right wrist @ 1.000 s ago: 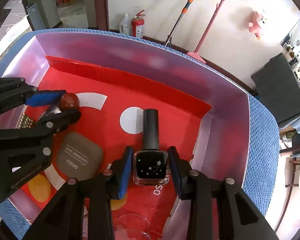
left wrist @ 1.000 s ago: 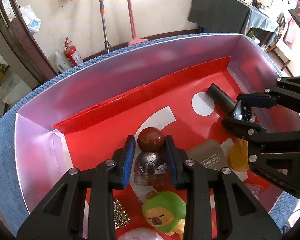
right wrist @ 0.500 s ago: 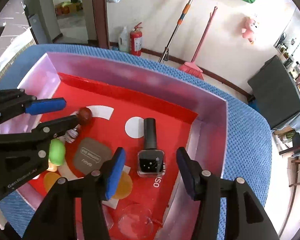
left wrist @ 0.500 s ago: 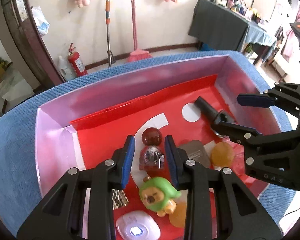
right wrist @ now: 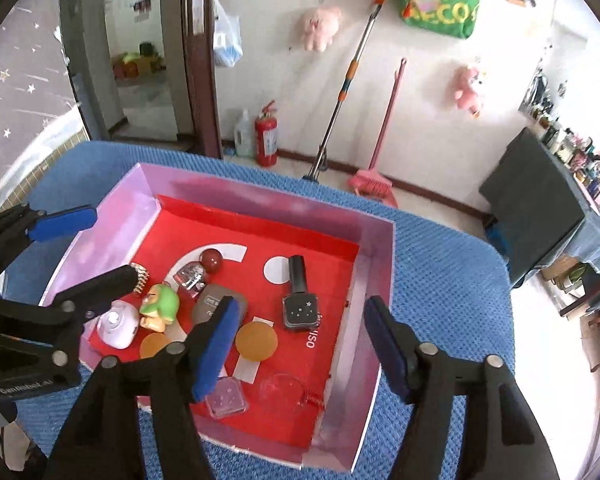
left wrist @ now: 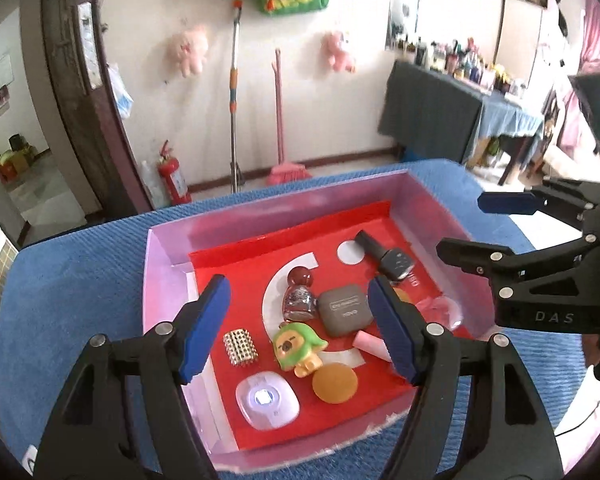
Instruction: Organize rigid objects
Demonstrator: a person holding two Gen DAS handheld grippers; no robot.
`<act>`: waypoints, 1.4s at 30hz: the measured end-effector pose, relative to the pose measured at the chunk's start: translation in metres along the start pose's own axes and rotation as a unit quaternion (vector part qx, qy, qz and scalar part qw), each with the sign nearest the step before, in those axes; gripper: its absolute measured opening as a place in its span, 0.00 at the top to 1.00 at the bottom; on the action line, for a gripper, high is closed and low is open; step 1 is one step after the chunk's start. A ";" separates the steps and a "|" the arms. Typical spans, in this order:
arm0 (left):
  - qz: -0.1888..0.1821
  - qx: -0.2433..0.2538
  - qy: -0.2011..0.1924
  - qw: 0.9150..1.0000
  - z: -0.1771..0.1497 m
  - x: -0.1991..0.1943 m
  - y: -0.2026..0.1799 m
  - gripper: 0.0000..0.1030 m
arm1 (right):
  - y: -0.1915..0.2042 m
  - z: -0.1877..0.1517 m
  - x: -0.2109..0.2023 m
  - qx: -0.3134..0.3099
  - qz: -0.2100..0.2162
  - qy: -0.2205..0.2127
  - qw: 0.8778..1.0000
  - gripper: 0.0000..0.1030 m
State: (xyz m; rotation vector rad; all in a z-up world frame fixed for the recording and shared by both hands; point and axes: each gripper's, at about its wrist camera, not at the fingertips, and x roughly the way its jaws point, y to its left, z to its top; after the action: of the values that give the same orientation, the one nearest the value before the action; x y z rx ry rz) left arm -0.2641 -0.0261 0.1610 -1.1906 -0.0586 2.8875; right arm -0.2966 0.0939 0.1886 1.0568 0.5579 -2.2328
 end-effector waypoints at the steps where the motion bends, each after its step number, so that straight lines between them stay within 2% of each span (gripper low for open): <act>1: 0.000 -0.003 -0.010 1.000 -0.002 -0.008 0.000 0.31 | 0.000 -0.004 -0.008 0.002 -0.001 -0.009 1.000 0.31; 4: 0.003 -0.012 -0.036 0.999 -0.008 -0.026 -0.001 0.24 | 0.000 -0.011 -0.023 0.007 -0.001 -0.034 0.999 0.25; 7: 0.008 -0.021 -0.070 0.997 -0.016 -0.043 -0.001 0.23 | 0.003 -0.022 -0.041 0.016 0.003 -0.063 0.998 0.18; 11: 0.023 -0.022 -0.106 0.994 -0.026 -0.062 -0.003 0.17 | 0.010 -0.038 -0.057 0.029 0.020 -0.096 0.995 0.13; 15: 0.042 -0.022 -0.148 0.988 -0.043 -0.078 -0.005 0.12 | 0.017 -0.057 -0.072 0.043 0.023 -0.137 0.989 0.00; 19: 0.056 -0.030 -0.172 0.983 -0.060 -0.079 -0.004 0.06 | 0.023 -0.075 -0.073 0.053 0.008 -0.168 0.984 0.00; 23: 0.061 -0.040 -0.177 0.982 -0.072 -0.069 -0.005 0.06 | 0.033 -0.092 -0.058 0.051 -0.030 -0.194 0.979 0.00; 28: 0.063 -0.053 -0.166 0.983 -0.082 -0.047 -0.001 0.06 | 0.037 -0.105 -0.028 0.049 -0.040 -0.197 0.978 0.00; 34: 0.067 -0.057 -0.144 0.986 -0.088 -0.015 0.003 0.06 | 0.033 -0.101 0.000 0.056 -0.059 -0.202 0.976 0.00; 37: 0.079 -0.051 -0.135 0.986 -0.089 -0.002 0.004 0.06 | 0.028 -0.100 0.012 0.069 -0.051 -0.201 0.976 0.00; 42: 0.077 -0.064 -0.126 0.987 -0.091 0.010 0.011 0.06 | 0.029 -0.100 0.033 0.066 -0.058 -0.190 0.978 0.00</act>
State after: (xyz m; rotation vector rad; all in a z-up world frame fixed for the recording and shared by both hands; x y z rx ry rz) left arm -0.2075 -0.0340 0.0888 -0.8722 -0.1641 3.1998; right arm -0.2400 0.1208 0.0997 0.6436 0.3149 -2.5186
